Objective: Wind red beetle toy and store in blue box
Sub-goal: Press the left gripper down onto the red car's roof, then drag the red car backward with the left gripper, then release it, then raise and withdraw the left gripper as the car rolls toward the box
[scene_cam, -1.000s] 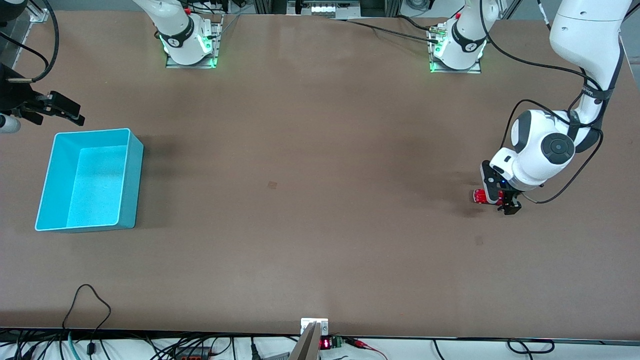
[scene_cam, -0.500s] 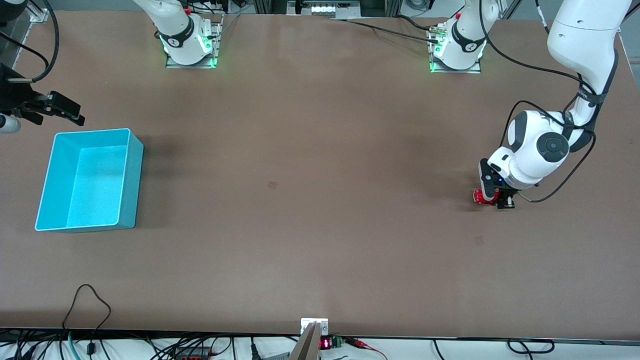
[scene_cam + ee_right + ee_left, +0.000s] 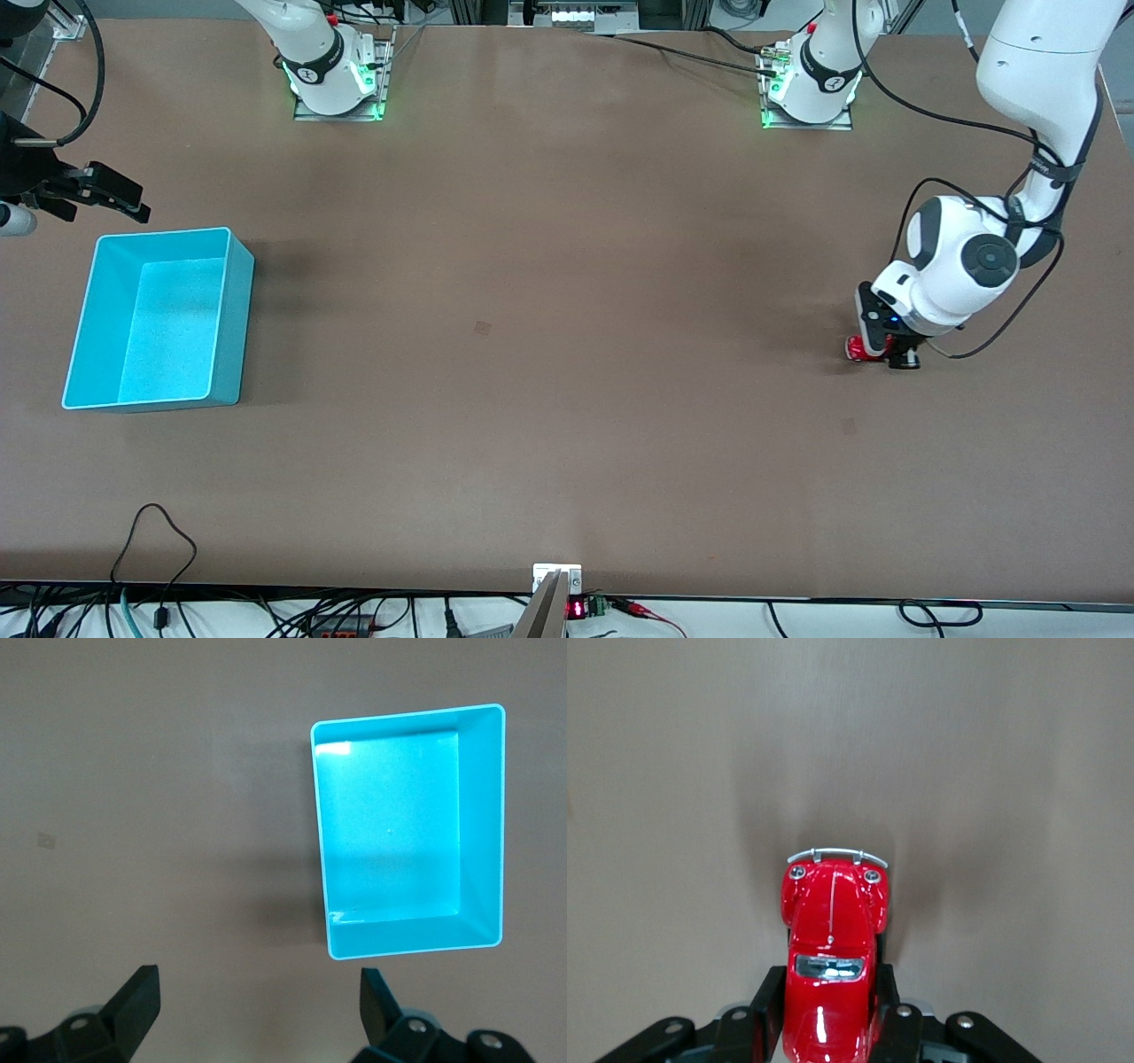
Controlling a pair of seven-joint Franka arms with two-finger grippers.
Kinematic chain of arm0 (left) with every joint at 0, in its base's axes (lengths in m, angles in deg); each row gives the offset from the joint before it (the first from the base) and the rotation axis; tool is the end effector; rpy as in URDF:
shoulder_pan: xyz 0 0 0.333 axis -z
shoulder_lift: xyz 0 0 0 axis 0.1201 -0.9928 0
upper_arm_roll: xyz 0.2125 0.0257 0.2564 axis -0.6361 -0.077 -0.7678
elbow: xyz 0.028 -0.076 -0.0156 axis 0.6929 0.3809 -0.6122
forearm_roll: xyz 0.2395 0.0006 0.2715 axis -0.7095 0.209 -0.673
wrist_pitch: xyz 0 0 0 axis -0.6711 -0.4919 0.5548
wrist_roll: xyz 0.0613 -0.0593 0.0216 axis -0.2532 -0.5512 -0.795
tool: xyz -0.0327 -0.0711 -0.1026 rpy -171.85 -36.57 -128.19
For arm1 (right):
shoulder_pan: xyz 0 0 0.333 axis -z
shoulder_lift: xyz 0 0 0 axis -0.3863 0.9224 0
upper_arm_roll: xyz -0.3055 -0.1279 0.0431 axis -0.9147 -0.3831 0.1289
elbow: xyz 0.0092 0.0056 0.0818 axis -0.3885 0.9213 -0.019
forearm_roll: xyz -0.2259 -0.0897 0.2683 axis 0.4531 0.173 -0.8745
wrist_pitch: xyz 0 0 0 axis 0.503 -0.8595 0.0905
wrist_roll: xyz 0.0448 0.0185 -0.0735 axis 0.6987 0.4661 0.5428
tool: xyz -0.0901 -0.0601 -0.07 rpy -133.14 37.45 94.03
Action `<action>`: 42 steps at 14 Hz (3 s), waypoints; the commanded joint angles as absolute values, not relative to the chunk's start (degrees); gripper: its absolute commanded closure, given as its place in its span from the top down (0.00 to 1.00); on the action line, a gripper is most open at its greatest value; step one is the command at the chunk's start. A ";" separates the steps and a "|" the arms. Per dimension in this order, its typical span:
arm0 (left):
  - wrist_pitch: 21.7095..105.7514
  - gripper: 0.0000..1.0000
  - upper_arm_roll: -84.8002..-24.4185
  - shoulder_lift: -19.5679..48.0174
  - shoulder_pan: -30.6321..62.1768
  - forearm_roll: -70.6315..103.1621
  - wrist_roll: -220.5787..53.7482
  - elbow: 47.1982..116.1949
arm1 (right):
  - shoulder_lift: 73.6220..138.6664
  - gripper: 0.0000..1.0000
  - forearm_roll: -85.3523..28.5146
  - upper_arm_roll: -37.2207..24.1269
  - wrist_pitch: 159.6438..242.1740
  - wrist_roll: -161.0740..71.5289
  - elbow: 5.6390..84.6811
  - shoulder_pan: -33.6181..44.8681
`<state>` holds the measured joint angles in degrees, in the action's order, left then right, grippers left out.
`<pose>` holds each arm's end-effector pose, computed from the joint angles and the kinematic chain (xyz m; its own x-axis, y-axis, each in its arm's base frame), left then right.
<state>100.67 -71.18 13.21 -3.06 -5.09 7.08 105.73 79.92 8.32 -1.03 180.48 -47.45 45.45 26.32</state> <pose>0.5605 0.0770 0.2063 0.0640 -0.9941 -0.0874 -0.9962 -0.0585 -0.0651 0.5102 -0.0309 0.5822 0.9995 -0.0209 -0.0251 -0.0210 -0.9998 -0.0043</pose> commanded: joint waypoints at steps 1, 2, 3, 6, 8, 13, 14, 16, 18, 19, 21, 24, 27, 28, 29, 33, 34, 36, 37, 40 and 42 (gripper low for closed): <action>100.82 0.16 -70.74 10.32 -9.95 -6.44 13.98 103.46 | 79.60 1.00 8.43 -1.01 179.86 -47.35 45.28 26.15; 100.82 0.16 -70.74 9.88 -12.15 -6.44 16.35 102.67 | 79.52 1.00 8.43 -0.92 179.77 -47.43 45.28 26.06; 100.90 0.17 -70.56 8.83 -14.78 -6.44 19.68 101.70 | 79.43 1.00 8.43 -0.92 179.77 -47.52 45.28 26.06; 100.90 0.16 -70.47 6.45 -18.84 -6.35 27.61 99.32 | 79.25 1.00 8.34 -1.01 179.77 -47.61 45.28 26.15; 100.90 0.16 -70.47 6.45 -19.03 -6.35 29.46 99.32 | 79.34 1.00 8.34 -1.01 179.77 -47.70 45.28 26.15; 101.08 1.00 -68.99 7.67 -20.08 -5.47 29.73 99.06 | 79.34 1.00 8.34 -1.01 179.77 -47.70 45.28 26.15; 99.86 1.00 -67.41 10.20 -20.43 -5.38 29.73 98.97 | 79.34 1.00 8.34 -1.01 179.86 -47.70 45.28 26.15; 94.78 1.00 -66.52 14.69 -20.52 -5.38 29.56 98.88 | 79.34 1.00 8.34 -1.01 179.86 -47.70 45.28 26.15; 90.12 1.00 -65.38 18.30 -20.70 -4.77 29.03 98.88 | 79.34 1.00 8.34 -1.01 179.86 -47.70 45.28 26.15; 87.13 1.00 -65.46 20.05 -20.79 -2.33 27.99 98.88 | 79.43 1.00 8.34 -1.01 179.77 -47.70 45.28 26.15; 80.98 1.00 -65.55 23.13 -22.45 0.94 23.69 98.79 | 79.34 1.00 8.34 -1.01 179.86 -47.70 45.28 26.15; 71.32 1.00 -65.64 26.92 -23.16 0.95 13.33 96.61 | 79.43 1.00 8.34 -1.01 179.86 -47.70 45.28 26.15; 60.59 1.00 -65.38 26.75 -22.99 0.95 4.55 90.63 | 79.43 1.00 8.34 -1.01 179.86 -47.70 45.28 26.24; 58.13 1.00 -65.29 26.92 -22.81 0.95 0.42 89.22 | 79.43 1.00 8.34 -1.01 179.86 -47.70 45.28 26.24; 54.97 1.00 -64.77 26.93 -22.63 0.95 -3.10 87.73 | 79.43 1.00 8.34 -1.01 179.86 -47.70 45.28 26.24; 48.00 1.00 -62.48 27.10 -22.63 0.95 -11.03 83.94 | 79.52 1.00 8.34 -1.01 179.86 -47.70 45.28 26.24; 47.04 1.00 -62.39 27.10 -22.46 0.86 -11.92 83.50 | 79.52 1.00 8.34 -1.01 179.86 -47.70 45.28 26.24; 46.24 1.00 -61.34 27.19 -22.54 0.94 -12.45 83.32 | 79.69 1.00 8.34 -1.01 179.86 -47.61 45.28 26.24; 46.15 1.00 -60.90 27.28 -22.63 0.95 -12.54 83.32 | 79.69 1.00 8.34 -1.01 179.86 -47.61 45.28 26.24; 45.89 1.00 -60.89 27.45 -22.63 0.95 -12.54 83.24 | 79.69 1.00 8.34 -1.01 179.86 -47.78 45.28 26.24; 45.80 1.00 -60.81 27.45 -22.63 0.95 -12.80 83.15 | 80.04 1.00 8.34 -1.01 179.95 -47.78 45.28 26.24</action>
